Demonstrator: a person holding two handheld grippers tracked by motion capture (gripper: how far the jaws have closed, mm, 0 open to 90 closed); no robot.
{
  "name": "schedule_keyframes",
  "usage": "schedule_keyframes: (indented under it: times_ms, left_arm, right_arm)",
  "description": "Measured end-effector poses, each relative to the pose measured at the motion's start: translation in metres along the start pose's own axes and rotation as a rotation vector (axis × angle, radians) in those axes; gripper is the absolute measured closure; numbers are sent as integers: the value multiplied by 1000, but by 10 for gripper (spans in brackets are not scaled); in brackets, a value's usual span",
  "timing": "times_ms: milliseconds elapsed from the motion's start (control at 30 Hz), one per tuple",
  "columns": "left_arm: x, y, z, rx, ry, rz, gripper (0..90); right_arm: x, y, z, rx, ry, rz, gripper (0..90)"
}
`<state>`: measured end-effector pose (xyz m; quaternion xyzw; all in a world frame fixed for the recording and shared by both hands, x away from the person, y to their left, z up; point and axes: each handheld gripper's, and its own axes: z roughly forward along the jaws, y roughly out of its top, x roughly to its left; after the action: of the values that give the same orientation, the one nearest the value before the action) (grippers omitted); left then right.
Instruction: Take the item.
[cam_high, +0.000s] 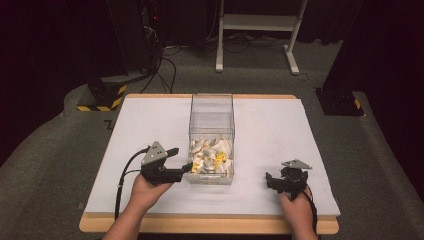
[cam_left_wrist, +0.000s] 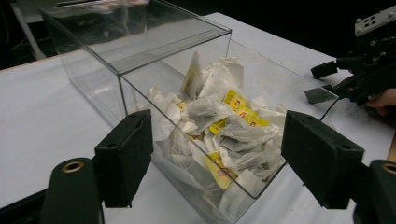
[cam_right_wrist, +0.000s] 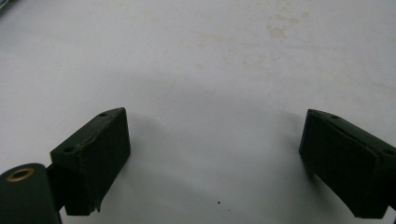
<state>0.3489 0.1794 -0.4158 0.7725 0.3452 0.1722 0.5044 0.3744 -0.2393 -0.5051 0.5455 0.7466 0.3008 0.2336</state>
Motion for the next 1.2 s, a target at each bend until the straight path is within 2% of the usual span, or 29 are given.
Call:
schedule_keyframes:
  times_ms: [400,700,767,867,967,1200]
  left_arm:
    - [-6,10,18,38,-73,8,349]
    - [-12,17,32,107,-84,50,404]
    - [-12,18,34,120,-103,59,436]
    - [-13,19,39,145,-112,73,439]
    - [-13,20,42,155,-124,70,442]
    - [-17,24,52,204,-138,105,462]
  right_arm:
    - [0,0,0,0,0,0,86]
    - [0,0,0,0,0,0,86]
    - [0,0,0,0,0,-1,87]
    - [0,0,0,-1,-1,-2,87]
    - [0,0,0,-1,-1,-3,87]
    - [0,0,0,-1,-1,-3,87]
